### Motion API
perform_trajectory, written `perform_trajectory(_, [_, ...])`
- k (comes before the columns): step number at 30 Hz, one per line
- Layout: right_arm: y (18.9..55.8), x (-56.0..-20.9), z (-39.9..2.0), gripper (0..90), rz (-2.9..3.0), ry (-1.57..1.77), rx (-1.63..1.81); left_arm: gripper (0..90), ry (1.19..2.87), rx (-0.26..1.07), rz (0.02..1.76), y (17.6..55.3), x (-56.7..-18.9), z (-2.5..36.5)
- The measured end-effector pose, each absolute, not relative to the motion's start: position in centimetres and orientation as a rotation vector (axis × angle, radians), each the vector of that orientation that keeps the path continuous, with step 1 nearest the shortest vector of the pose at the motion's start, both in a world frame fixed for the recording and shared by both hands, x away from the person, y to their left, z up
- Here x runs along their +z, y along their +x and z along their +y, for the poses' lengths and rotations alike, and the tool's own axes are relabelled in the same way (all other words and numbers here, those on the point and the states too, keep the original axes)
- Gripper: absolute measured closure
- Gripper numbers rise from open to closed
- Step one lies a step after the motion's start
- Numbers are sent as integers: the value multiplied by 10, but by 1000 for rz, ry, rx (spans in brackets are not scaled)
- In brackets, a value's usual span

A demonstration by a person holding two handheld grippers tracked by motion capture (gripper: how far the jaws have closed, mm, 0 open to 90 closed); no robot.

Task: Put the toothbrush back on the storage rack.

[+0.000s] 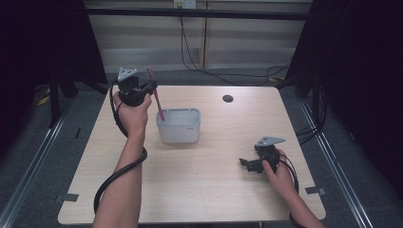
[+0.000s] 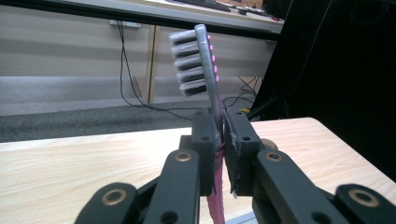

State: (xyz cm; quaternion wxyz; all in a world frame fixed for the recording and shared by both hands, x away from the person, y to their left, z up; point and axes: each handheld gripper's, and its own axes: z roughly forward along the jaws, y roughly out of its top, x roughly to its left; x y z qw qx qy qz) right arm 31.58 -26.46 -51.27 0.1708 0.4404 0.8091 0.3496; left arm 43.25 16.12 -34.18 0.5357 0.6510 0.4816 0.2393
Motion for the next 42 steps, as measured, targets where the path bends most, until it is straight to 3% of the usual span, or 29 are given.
perform_trajectory(42, [316,-513,-265,124,2302,1250,994,829,1588,564,1190,420,-377,163])
